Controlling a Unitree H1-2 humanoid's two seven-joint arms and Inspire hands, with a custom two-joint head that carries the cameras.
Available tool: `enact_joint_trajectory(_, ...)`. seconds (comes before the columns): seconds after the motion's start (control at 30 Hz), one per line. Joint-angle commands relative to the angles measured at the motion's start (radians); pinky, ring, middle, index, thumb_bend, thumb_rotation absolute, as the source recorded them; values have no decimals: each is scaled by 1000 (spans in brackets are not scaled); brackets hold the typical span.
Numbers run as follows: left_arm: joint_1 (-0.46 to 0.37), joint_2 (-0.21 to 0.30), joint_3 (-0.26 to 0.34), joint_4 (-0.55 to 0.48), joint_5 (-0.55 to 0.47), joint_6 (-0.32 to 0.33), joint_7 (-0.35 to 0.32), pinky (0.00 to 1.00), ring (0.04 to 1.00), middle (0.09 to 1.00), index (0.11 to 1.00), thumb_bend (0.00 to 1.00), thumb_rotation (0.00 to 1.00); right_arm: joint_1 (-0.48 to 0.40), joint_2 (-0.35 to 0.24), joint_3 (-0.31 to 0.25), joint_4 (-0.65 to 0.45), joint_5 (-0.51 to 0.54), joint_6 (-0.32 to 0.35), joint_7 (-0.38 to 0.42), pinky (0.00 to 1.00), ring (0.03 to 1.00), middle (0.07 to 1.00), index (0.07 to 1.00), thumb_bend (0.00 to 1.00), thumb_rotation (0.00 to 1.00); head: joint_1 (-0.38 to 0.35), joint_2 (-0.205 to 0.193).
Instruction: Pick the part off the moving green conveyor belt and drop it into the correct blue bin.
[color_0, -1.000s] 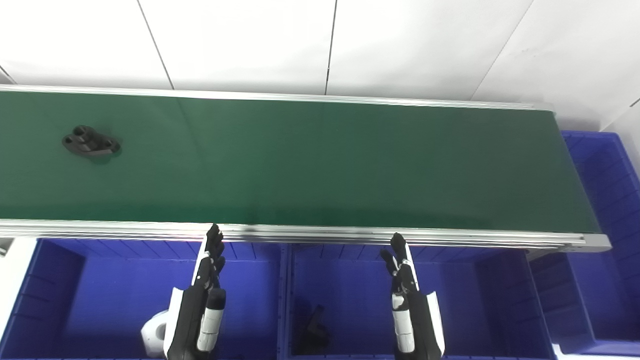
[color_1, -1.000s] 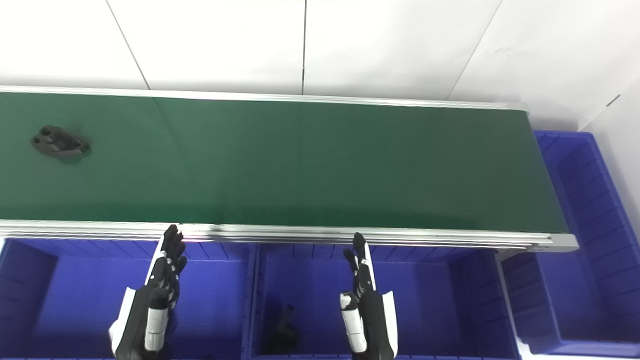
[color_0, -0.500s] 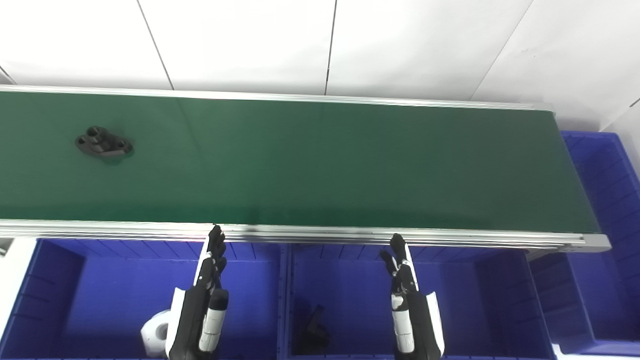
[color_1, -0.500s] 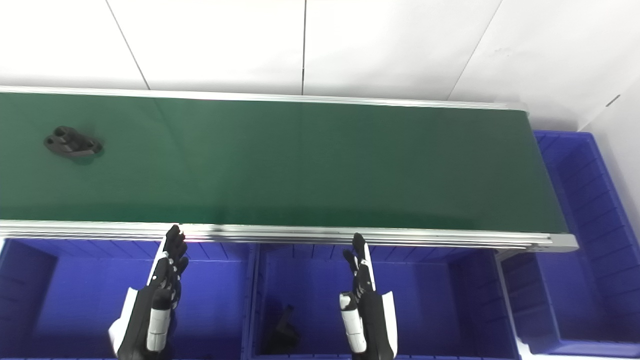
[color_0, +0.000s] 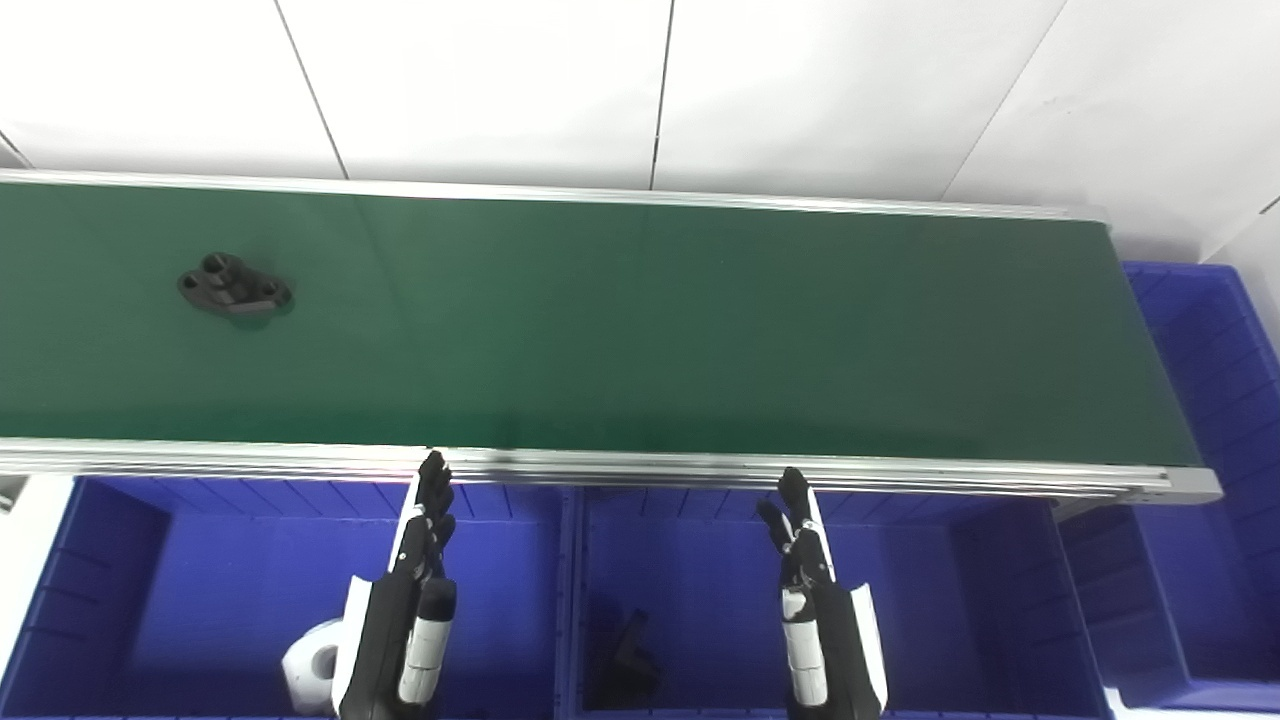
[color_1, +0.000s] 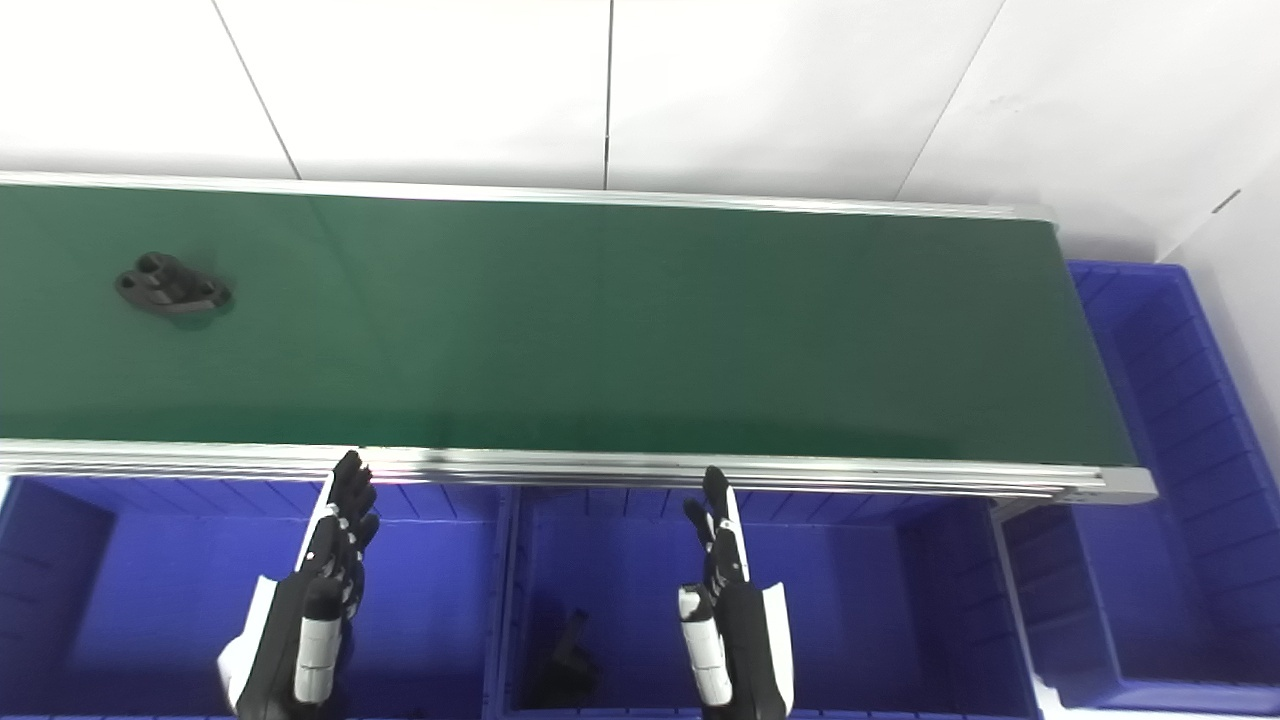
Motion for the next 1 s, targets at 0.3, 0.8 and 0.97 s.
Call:
enact_joint_trajectory(0.3, 4, -3, -7, -22, 12, -32, 4, 1000, 1000, 1000, 1000, 835, 1000, 14, 43, 31, -6, -6, -37, 8, 1000, 958, 1000, 1000, 778, 1000, 0, 1)
enact_joint_trajectory(0.8, 6, 1, -9, -21, 20, -38, 3, 1000, 1000, 1000, 1000, 829, 1000, 16, 47, 33, -7, -5, -36, 6, 1000, 954, 997, 1000, 793, 1000, -2, -1)
enact_joint_trajectory(0.97, 6, -1, -12, -4, 24, -45, 5, 1000, 1000, 1000, 1000, 835, 1000, 13, 39, 29, 12, 2, -54, 8, 1000, 954, 1000, 1000, 772, 1000, 24, -35)
